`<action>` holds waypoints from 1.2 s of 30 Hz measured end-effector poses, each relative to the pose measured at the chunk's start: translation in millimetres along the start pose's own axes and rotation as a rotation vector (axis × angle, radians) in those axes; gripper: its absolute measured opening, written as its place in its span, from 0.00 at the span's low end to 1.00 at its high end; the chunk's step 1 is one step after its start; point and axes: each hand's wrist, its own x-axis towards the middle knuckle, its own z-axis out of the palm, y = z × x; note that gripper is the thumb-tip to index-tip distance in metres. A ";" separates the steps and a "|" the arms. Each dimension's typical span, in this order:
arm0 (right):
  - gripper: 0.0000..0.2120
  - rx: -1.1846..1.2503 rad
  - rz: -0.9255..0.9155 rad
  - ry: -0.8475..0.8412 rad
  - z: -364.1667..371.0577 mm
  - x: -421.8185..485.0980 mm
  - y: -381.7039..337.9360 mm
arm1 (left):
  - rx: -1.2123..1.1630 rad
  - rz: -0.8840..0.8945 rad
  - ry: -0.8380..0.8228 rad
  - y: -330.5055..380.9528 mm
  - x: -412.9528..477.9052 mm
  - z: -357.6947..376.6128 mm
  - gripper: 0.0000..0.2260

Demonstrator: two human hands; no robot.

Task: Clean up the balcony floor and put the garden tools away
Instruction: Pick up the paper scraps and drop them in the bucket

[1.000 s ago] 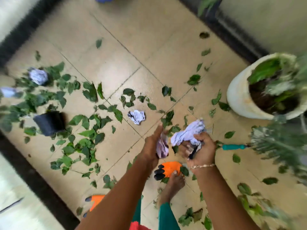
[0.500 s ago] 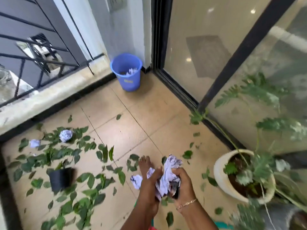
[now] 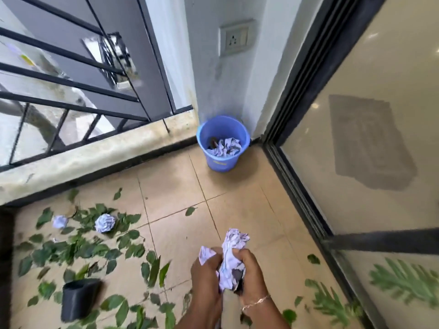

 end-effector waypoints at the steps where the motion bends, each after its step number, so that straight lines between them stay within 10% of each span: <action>1: 0.31 -0.030 -0.040 0.002 2.5 10.2 -13.6 | -0.003 0.014 0.007 7.8 11.5 10.8 0.12; 11: 0.11 -0.188 -0.106 -0.123 33.5 98.9 -148.5 | -0.108 0.025 0.126 79.3 89.0 128.3 0.09; 21: 0.23 -0.347 -0.020 -0.044 74.5 202.1 -231.2 | -0.450 -0.134 0.110 131.7 200.9 197.2 0.09; 24: 0.10 -0.381 0.076 -0.072 88.9 237.4 -256.9 | -0.432 -0.125 0.098 151.1 235.0 210.3 0.10; 36: 0.25 -0.354 0.220 0.164 142.9 365.3 -299.8 | -0.225 -0.214 0.071 246.7 311.9 222.3 0.29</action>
